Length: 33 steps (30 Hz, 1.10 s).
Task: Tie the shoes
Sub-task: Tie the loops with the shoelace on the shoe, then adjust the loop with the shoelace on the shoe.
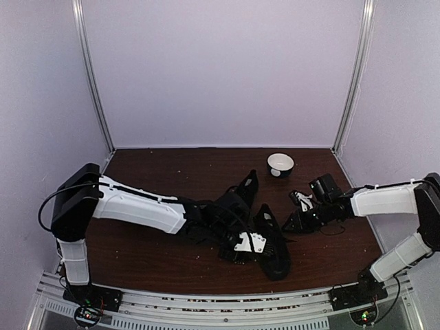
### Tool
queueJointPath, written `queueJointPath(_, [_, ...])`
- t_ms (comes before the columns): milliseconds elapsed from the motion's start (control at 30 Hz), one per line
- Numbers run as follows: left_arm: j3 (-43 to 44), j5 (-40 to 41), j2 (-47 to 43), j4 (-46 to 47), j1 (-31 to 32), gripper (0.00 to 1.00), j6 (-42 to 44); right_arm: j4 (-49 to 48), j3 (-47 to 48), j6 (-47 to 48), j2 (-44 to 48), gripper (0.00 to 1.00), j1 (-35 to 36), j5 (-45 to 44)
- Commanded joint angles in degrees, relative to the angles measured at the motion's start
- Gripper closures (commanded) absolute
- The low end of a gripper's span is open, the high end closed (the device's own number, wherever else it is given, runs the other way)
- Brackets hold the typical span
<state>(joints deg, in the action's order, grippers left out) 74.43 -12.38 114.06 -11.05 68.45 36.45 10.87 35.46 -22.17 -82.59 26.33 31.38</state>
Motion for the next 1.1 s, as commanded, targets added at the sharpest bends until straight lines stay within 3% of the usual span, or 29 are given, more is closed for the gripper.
queueJointPath(0, [-2.2,-6.5,-8.4,1.5,-3.3,0.54,-2.2,13.3,3.8,6.5,7.4,0.64,-0.6,-1.9])
queueJointPath(100, [-4.3,-9.1,-10.9,5.4,-6.8,0.43,-5.6,19.1,5.3,11.1,9.2,0.58,-0.4,1.5])
queueJointPath(200, [-4.0,-3.8,-9.4,8.6,-8.5,0.24,-8.0,20.3,5.4,14.9,9.0,0.55,0.3,5.2])
queueJointPath(500, [6.2,-1.2,0.5,5.1,-8.7,0.18,-5.9,13.4,4.8,16.6,7.3,0.50,5.4,7.8])
queueJointPath(800, [10.6,-3.1,4.8,4.2,-8.8,0.21,-4.8,12.5,5.6,16.2,5.5,0.51,5.9,3.2])
queueJointPath(1067, [11.3,-3.9,6.0,4.5,-8.8,0.48,-4.8,11.6,5.4,16.6,4.0,0.54,6.6,4.7])
